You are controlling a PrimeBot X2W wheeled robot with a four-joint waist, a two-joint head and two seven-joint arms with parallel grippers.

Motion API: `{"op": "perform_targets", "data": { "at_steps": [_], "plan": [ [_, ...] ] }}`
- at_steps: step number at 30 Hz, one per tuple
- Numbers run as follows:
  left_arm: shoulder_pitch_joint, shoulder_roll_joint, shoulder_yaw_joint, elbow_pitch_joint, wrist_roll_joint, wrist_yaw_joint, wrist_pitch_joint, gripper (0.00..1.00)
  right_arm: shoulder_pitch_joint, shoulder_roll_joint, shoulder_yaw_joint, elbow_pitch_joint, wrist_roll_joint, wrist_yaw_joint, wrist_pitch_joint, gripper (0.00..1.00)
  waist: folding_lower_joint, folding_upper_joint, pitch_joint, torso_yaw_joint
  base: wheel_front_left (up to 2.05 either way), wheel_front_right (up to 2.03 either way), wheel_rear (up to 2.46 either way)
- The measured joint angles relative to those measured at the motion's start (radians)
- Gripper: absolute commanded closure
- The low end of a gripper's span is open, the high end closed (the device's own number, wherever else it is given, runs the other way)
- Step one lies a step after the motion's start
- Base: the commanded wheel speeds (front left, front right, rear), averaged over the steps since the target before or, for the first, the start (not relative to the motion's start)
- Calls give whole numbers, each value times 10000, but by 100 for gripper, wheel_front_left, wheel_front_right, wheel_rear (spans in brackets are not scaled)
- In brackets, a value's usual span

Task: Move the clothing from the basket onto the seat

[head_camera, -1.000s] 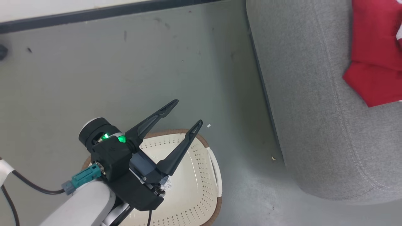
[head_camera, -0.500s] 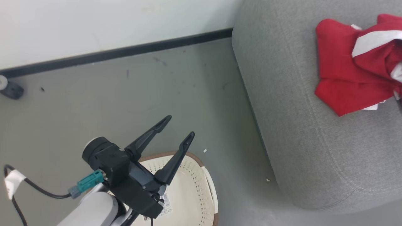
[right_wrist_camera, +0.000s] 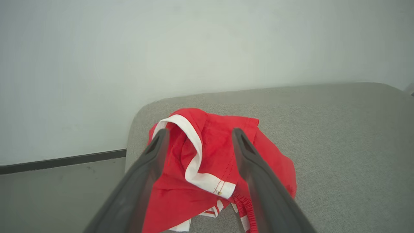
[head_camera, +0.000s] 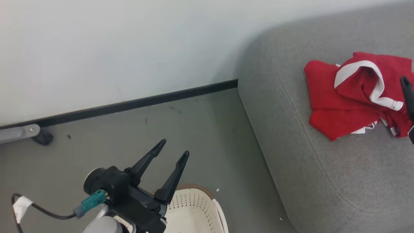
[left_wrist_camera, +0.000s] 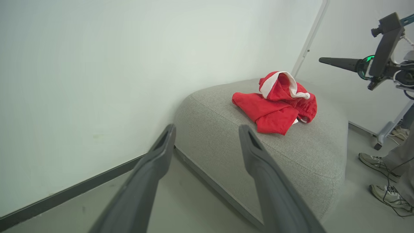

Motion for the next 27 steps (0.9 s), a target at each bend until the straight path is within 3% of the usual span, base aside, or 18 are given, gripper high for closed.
{"op": "perform_targets", "data": {
  "at_steps": [11,27],
  "plan": [
    [570,58,552,326,-240,403,-56,0,1081,244,4,-1501,-19,-13,-938,0,1,1,-810,628,0,0,0],
    [2087,-56,1923,441,-602,1227,-84,0,4459,1501,209,-3584,-71,-884,-2984,0,1,1,-1813,1602,0,0,0]
  ]
}}
